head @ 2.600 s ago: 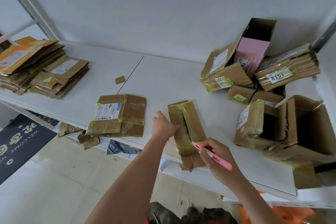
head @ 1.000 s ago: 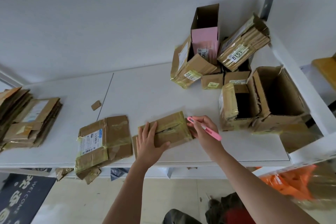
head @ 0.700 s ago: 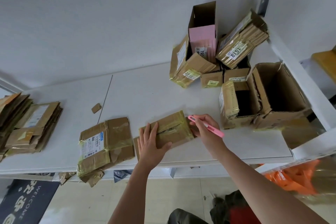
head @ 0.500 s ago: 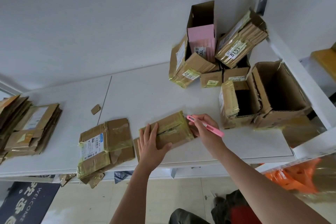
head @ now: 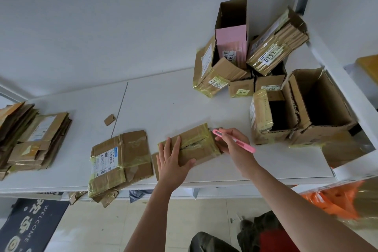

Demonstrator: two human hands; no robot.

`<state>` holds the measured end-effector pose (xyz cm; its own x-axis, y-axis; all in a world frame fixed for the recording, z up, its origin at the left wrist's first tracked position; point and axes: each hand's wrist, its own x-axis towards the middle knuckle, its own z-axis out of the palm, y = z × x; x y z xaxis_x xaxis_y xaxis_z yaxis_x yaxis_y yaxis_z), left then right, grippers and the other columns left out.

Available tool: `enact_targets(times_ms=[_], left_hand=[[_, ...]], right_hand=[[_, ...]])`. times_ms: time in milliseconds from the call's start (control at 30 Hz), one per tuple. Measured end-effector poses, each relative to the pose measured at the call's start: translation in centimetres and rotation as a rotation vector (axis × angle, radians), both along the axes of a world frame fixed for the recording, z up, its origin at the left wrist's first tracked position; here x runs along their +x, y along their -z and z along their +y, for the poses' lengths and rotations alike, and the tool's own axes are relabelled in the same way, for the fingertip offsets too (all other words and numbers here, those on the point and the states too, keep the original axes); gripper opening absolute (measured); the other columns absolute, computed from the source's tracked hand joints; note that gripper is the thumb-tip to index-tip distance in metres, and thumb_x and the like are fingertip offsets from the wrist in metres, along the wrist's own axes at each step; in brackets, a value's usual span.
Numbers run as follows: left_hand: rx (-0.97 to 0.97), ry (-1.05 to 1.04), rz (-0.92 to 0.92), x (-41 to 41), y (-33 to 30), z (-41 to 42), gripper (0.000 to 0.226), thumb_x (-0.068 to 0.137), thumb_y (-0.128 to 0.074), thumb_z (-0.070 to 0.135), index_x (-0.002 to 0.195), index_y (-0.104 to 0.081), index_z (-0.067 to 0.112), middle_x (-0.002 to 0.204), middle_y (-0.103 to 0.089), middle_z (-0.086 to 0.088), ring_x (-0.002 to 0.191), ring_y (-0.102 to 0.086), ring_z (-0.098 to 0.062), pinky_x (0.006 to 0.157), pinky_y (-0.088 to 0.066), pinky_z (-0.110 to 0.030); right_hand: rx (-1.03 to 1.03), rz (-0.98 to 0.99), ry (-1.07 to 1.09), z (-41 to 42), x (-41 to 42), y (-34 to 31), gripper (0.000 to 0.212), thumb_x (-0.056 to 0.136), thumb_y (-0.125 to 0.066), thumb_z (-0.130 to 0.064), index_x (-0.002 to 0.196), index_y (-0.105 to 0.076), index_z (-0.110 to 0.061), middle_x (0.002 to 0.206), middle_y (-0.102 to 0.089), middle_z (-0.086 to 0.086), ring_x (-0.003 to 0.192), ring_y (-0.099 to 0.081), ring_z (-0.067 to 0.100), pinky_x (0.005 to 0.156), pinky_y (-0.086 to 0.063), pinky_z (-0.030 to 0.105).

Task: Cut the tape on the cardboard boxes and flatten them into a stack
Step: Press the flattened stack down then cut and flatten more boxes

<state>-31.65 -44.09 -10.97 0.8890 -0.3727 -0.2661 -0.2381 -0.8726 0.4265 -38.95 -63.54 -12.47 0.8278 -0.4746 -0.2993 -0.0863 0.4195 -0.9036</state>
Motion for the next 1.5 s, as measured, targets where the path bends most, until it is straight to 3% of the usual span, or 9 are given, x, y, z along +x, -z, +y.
enact_targets(times_ms=[133,367,633,1133,1233,1333,1400,1500], left_hand=[[0.01,-0.005,0.013,0.0,0.0,-0.1,0.087,0.091,-0.058,0.053,0.156,-0.002,0.036,0.163,0.014,0.005,0.148,0.022,-0.02,0.121,0.006,-0.047],[0.037,-0.007,0.008,-0.1,0.0,-0.2,0.087,0.092,-0.056,0.054,0.157,-0.001,0.034,0.163,0.016,0.004,0.148,0.023,-0.021,0.121,0.007,-0.046],[0.059,0.0,0.015,0.0,0.0,-0.3,0.086,0.094,-0.054,0.053,0.157,0.001,0.033,0.163,0.018,0.003,0.148,0.025,-0.022,0.119,0.011,-0.044],[0.088,-0.007,0.022,-0.2,-0.8,-0.3,0.088,0.092,-0.054,0.058,0.157,0.001,0.036,0.163,0.021,0.001,0.149,0.022,-0.023,0.121,0.003,-0.045],[0.112,-0.04,0.027,0.0,-1.6,-0.6,0.09,0.087,-0.054,0.065,0.157,-0.005,0.036,0.164,0.01,0.0,0.15,0.013,-0.023,0.121,-0.008,-0.046],[0.116,-0.15,0.045,0.4,-2.8,-1.5,0.094,0.075,-0.06,0.073,0.147,-0.024,0.026,0.144,-0.024,-0.01,0.14,-0.013,-0.03,0.113,-0.029,-0.046],[0.17,-0.205,0.06,0.3,-3.5,-2.6,0.101,0.071,-0.058,0.08,0.143,-0.023,0.019,0.135,-0.029,-0.014,0.135,-0.026,-0.036,0.11,-0.032,-0.045],[0.239,-0.294,0.06,-0.2,-3.9,-4.1,0.104,0.076,-0.051,0.081,0.148,-0.013,0.016,0.142,-0.036,-0.017,0.127,-0.047,-0.037,0.097,-0.043,-0.045]], right_hand=[[0.022,-0.003,-0.045,-0.5,-0.1,-0.1,0.007,0.096,-0.059,-0.008,0.094,-0.066,-0.006,0.112,-0.073,0.002,0.109,-0.066,0.029,0.093,-0.056,0.046],[0.01,-0.005,-0.079,-0.9,-1.0,0.3,0.012,0.098,-0.054,0.0,0.1,-0.06,0.01,0.099,-0.068,0.015,0.088,-0.07,0.012,0.074,-0.058,0.025],[0.0,-0.018,-0.148,-1.4,-2.5,0.3,0.013,0.098,-0.055,-0.003,0.1,-0.062,0.007,0.107,-0.071,0.01,0.101,-0.069,0.02,0.087,-0.059,0.04],[-0.156,-0.071,-0.281,-2.0,-5.8,-0.8,0.01,0.096,-0.06,-0.011,0.097,-0.065,-0.002,0.099,-0.071,0.008,0.103,-0.068,0.023,0.091,-0.057,0.036],[-0.15,-0.06,-0.245,-2.2,-6.3,-1.0,0.009,0.096,-0.06,-0.01,0.094,-0.067,-0.004,0.097,-0.07,0.01,0.101,-0.069,0.023,0.091,-0.057,0.04],[-0.168,-0.059,-0.164,-2.2,-6.5,-1.1,0.01,0.096,-0.059,-0.009,0.095,-0.066,-0.002,0.096,-0.07,0.009,0.099,-0.069,0.024,0.09,-0.058,0.043],[-0.186,-0.073,-0.123,-2.1,-6.5,-1.3,0.01,0.097,-0.058,-0.01,0.097,-0.063,-0.002,0.094,-0.07,0.008,0.097,-0.069,0.024,0.089,-0.058,0.044],[-0.207,-0.081,-0.081,-1.3,-6.2,-1.6,0.009,0.098,-0.055,-0.009,0.1,-0.061,-0.004,0.09,-0.068,0.008,0.094,-0.07,0.022,0.086,-0.059,0.042]])
